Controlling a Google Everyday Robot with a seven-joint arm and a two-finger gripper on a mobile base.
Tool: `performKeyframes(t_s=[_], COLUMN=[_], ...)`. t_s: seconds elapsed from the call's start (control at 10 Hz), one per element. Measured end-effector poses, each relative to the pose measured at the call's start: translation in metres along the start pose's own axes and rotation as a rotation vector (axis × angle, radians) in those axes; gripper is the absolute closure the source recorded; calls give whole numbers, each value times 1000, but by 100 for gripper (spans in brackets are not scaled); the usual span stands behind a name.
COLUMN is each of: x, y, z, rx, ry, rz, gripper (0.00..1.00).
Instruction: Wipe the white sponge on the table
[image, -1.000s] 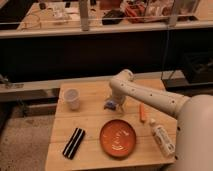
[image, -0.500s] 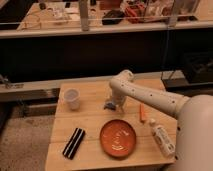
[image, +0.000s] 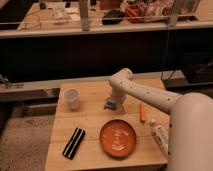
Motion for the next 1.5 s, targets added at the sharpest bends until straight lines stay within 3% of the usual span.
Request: performKeyframes(t_s=[0.3,1.1,1.4,1.5], x=[22,18,24,26], y=[-15,-25,-26,-26], z=[3,18,22,22], rx=[10,-5,-12,-12], ry=[-7,-45,-36,-31], rz=[-41,-90,-84,-82], gripper=[24,24,40,40])
